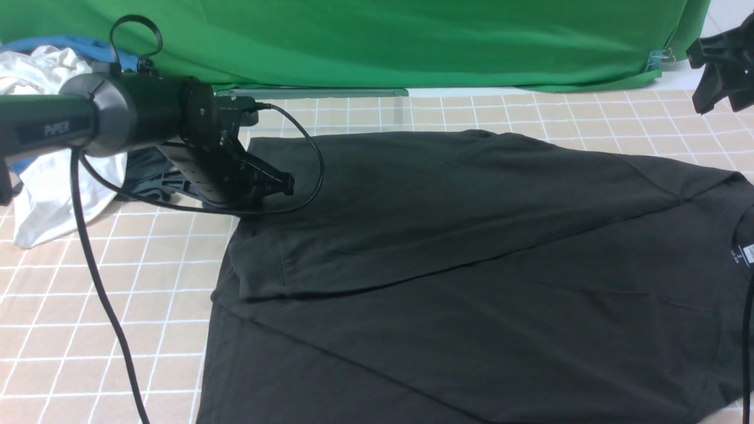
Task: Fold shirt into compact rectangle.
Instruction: 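Grasp the near edge of the shirt at its hem and shoulder corners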
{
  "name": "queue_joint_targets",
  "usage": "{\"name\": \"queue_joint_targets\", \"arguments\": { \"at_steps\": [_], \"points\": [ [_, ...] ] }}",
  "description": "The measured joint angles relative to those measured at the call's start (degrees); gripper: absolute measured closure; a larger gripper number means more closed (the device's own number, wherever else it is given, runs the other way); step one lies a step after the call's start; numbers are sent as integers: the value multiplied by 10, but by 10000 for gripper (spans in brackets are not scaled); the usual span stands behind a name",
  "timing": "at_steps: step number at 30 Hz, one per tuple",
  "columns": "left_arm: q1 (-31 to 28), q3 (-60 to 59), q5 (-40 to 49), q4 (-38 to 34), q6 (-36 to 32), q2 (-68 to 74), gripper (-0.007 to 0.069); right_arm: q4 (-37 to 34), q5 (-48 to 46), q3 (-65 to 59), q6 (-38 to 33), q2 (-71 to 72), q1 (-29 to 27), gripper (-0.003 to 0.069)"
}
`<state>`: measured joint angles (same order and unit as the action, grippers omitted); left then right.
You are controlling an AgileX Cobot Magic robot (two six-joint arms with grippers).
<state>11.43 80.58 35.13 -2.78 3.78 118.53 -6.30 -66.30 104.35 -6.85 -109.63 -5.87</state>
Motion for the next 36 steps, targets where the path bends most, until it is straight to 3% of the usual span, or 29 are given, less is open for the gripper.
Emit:
{"name": "queue_joint_targets", "arguments": {
  "at_steps": [10, 23, 27, 31, 36],
  "points": [
    [-27, -1, 34, 12, 7, -49, 606, 0, -1, 0, -4, 2, 0, 281],
    [-81, -1, 35, 99, 0, -62, 601, 0, -23, 0, -4, 4, 0, 281],
    [-82, 10, 35, 119, -2, -62, 536, 0, -32, 0, -4, 9, 0, 281],
    [-85, 73, 130, 128, -6, -67, 407, 0, -33, 0, -6, 53, 0, 286],
    [-85, 110, 222, 127, -8, -116, 394, 0, -32, -22, -7, 140, 0, 370]
  ]
}}
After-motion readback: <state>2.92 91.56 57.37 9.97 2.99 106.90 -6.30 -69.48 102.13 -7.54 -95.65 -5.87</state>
